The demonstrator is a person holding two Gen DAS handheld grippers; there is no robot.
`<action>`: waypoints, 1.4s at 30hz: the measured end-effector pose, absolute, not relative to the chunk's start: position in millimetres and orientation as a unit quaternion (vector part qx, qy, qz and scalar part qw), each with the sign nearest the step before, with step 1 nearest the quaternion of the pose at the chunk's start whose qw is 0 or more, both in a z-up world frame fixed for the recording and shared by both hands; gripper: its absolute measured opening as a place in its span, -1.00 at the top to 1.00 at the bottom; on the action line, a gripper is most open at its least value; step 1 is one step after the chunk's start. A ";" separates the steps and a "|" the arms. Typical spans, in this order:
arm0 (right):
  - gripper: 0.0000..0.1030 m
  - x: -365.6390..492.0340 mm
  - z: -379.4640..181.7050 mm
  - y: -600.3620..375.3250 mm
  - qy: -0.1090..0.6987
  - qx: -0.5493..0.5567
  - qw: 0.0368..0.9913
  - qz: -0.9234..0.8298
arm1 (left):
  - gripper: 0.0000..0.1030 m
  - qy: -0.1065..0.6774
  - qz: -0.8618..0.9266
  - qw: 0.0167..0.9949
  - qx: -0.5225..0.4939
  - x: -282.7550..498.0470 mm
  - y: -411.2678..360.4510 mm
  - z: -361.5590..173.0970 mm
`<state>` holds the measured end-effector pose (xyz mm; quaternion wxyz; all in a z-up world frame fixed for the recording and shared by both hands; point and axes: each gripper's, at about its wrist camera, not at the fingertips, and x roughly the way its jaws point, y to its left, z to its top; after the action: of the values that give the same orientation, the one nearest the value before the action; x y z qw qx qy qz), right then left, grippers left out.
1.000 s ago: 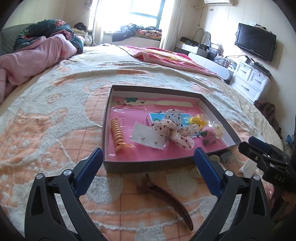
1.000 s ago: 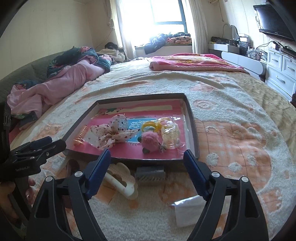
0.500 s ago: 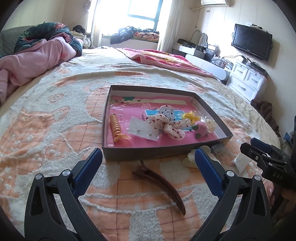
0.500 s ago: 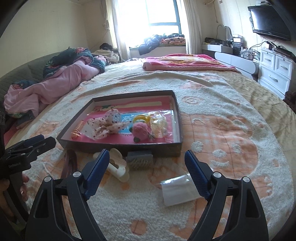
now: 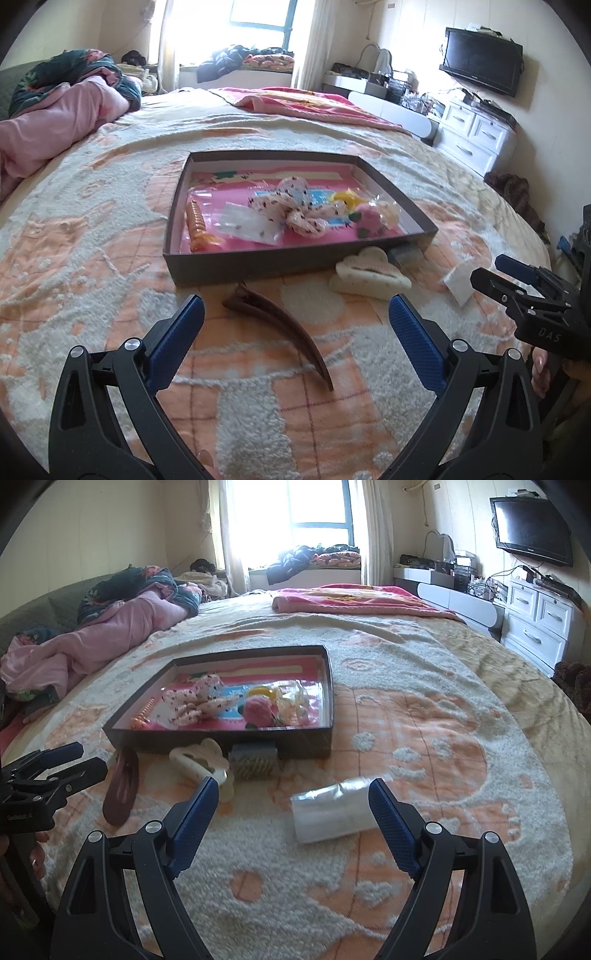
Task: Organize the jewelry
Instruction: 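Grasp the brown claw clip with the left tool while the right tool grasps the blue-topped brush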
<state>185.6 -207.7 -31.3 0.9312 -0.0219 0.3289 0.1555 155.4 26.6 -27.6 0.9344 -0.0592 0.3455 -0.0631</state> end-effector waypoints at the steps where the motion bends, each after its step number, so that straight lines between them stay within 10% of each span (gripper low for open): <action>1: -0.57 184.3 -33.0 -209.8 0.331 -0.021 0.931 0.153 | -0.78 0.348 -0.064 0.933 -0.060 155.0 25.6 -29.8; 25: -0.43 215.6 -51.8 -187.4 0.348 -0.039 0.923 0.163 | -0.75 0.379 -0.047 0.922 -0.068 170.0 18.3 -64.3; 42: -0.30 252.0 -63.3 -162.8 0.372 -0.036 0.909 0.187 | 0.57 0.397 -0.047 0.913 -0.088 180.5 25.4 -70.4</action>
<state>252.0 -162.8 -63.3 0.9087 -0.0357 0.3716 0.1870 180.5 25.4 -70.4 0.9125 -0.0878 0.3967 -0.0471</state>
